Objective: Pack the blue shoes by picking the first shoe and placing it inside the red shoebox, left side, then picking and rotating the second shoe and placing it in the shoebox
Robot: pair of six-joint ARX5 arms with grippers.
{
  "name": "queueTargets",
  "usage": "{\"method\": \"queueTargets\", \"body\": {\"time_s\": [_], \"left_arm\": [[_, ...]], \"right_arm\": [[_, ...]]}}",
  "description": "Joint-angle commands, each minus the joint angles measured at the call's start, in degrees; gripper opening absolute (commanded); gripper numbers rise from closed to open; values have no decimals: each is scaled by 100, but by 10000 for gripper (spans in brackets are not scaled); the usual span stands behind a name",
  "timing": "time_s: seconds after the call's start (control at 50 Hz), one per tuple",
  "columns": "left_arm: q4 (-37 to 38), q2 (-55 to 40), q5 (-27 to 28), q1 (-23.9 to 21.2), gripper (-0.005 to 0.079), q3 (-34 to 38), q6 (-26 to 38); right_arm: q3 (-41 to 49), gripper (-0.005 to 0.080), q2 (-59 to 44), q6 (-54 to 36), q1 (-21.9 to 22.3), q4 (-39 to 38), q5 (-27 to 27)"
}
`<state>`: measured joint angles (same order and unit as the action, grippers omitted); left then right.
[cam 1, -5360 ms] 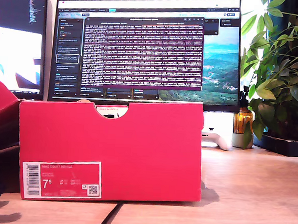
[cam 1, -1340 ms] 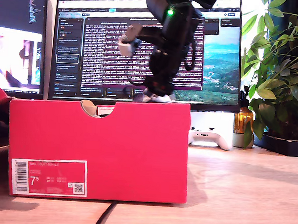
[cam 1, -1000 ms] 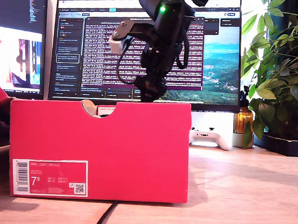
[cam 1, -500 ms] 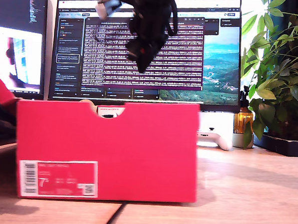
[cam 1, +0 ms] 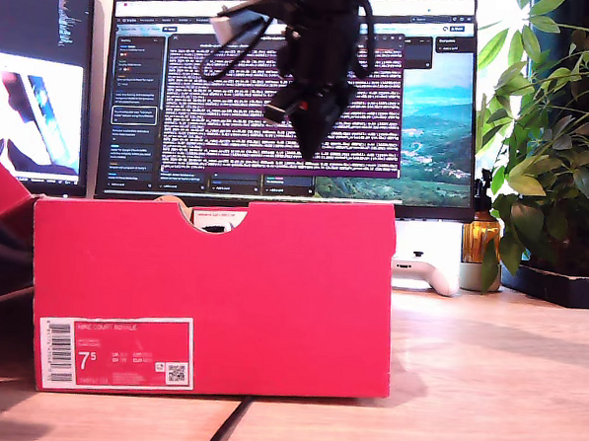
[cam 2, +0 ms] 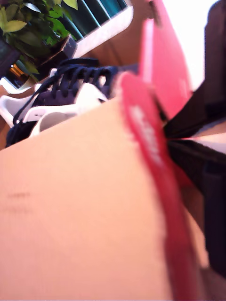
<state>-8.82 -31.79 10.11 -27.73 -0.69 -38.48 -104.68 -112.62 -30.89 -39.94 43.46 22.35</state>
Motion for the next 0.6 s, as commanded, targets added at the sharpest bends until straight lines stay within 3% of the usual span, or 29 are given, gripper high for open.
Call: {"method": "queueTargets", "body": {"time_s": [0.0,0.1,0.22,0.36,0.58], "left_arm": [[487,341,-101,-20,-20,-225,199],[1462,964,-258,-20,-20,-581,468],[2422,1532,-549,-20,-20,-977,837],[3088,1893,-568,-20,-20,-1307,898],[3517,1989,-1150,-15,-20,-1600,1451]], "right_arm": [[-103,-1,236,232,26,-2,-105],[-103,-1,240,647,129,181,-382],[-103,-1,240,1475,356,671,-1110],[-103,-1,240,2107,721,1213,-1663],[-103,-1,310,2518,1126,1624,-1742]]}}
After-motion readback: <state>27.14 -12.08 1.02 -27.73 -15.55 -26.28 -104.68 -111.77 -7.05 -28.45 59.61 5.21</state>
